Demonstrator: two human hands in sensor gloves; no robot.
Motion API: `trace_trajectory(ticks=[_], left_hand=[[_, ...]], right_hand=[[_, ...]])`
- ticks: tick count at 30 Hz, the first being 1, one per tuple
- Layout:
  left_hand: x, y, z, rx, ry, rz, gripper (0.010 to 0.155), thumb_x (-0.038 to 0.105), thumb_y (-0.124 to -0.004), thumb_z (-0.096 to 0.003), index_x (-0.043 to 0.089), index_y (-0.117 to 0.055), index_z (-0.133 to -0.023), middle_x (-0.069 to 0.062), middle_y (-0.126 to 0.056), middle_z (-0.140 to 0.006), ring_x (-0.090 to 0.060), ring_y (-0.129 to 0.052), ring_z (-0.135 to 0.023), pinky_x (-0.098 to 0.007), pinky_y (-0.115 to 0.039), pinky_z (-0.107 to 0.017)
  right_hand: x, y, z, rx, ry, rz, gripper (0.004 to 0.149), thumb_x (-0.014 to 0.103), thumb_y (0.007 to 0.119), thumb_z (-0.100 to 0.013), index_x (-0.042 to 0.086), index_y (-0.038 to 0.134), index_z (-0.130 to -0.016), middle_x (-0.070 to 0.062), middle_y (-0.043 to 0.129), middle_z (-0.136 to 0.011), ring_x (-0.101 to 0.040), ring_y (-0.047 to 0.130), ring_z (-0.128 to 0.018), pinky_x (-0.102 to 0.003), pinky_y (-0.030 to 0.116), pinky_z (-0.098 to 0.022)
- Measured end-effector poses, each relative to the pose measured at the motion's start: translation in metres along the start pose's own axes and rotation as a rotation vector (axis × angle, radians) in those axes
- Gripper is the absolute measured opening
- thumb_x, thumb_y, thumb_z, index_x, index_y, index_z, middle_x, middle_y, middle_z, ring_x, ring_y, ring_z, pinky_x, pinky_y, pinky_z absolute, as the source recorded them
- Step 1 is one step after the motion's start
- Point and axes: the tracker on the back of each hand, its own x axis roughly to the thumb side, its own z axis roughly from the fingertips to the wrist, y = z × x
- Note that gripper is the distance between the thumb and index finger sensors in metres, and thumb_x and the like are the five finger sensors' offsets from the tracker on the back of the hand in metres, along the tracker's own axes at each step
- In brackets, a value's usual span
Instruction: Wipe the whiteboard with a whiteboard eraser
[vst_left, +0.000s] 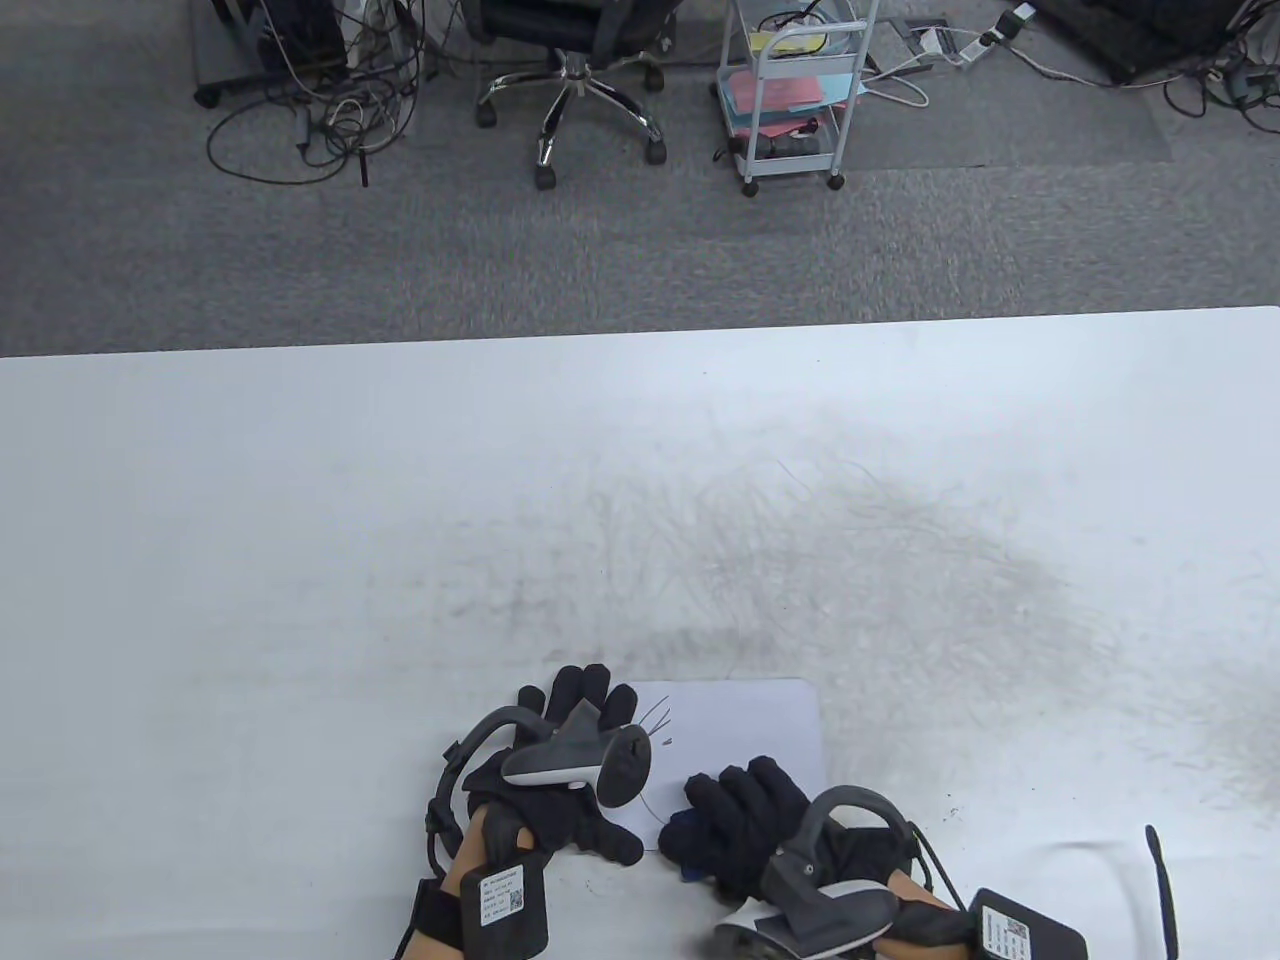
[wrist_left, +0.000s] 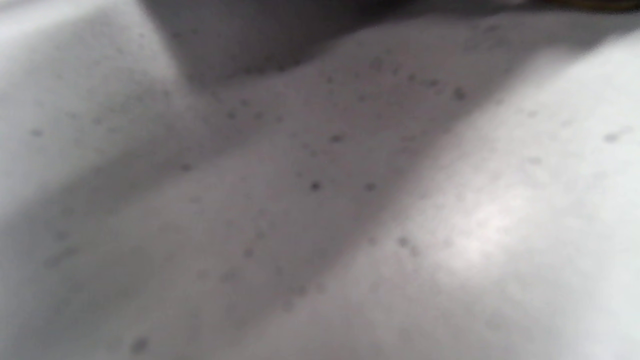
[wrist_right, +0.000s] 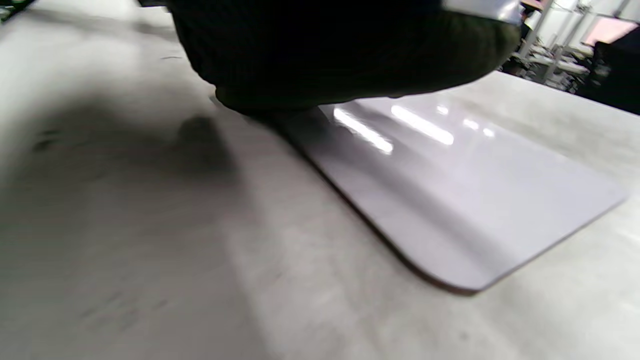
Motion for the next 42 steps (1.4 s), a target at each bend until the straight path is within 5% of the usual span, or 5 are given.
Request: trace_trajectory(ticks=[8,11,25,29,42], left_hand=[[0.0,0.0,0.0,0.005,-0.002,0.003,0.13,0.081,-0.059,-0.0241,0.007,0.01,-0.106,-0.03,0.014,-0.108,-0.055,0.002,-0.1,-0.071,-0.022,-0.072],[-0.001,-0.001,0.0,0.022,0.005,0.011,0.13,0.081,-0.059,-0.0227,0.008,0.01,-0.106,-0.029,0.013,-0.109,-0.054,0.001,-0.1,-0.07,-0.022,-0.072],[-0.002,-0.002,0.001,0.038,0.0,0.023,0.132,0.08,-0.059,-0.0219,0.004,0.01,-0.105,-0.029,0.012,-0.109,-0.054,0.001,-0.1,-0.07,-0.021,-0.072],[-0.002,-0.002,0.001,0.035,-0.002,0.025,0.132,0.08,-0.06,-0.0222,0.004,0.01,-0.105,-0.029,0.012,-0.109,-0.054,0.002,-0.1,-0.07,-0.021,-0.072],[-0.002,-0.003,0.001,0.04,-0.009,0.026,0.133,0.08,-0.06,-0.0225,0.003,0.01,-0.105,-0.03,0.012,-0.109,-0.055,0.001,-0.1,-0.071,-0.021,-0.072]], right_hand=[[-0.08,0.0,-0.078,-0.028,0.251,-0.052,0.057,0.041,0.068,-0.061,0.029,0.051,-0.114,-0.02,0.061,-0.123,-0.045,0.073,-0.104,-0.066,0.06,-0.078],[-0.087,-0.001,-0.087,0.002,0.269,-0.112,0.057,0.041,0.069,-0.061,0.029,0.052,-0.114,-0.019,0.061,-0.123,-0.045,0.073,-0.105,-0.066,0.058,-0.079],[0.021,-0.003,0.0,-0.152,-0.076,0.13,0.06,0.045,0.074,-0.057,0.027,0.059,-0.112,-0.019,0.071,-0.118,-0.042,0.084,-0.099,-0.061,0.07,-0.075],[0.034,-0.005,0.007,-0.154,-0.09,0.185,0.06,0.047,0.073,-0.057,0.028,0.06,-0.112,-0.017,0.073,-0.118,-0.041,0.085,-0.098,-0.059,0.071,-0.074],[-0.069,-0.009,-0.09,-0.069,0.218,-0.013,0.058,0.044,0.074,-0.058,0.028,0.058,-0.112,-0.016,0.07,-0.12,-0.041,0.082,-0.101,-0.061,0.066,-0.077]])
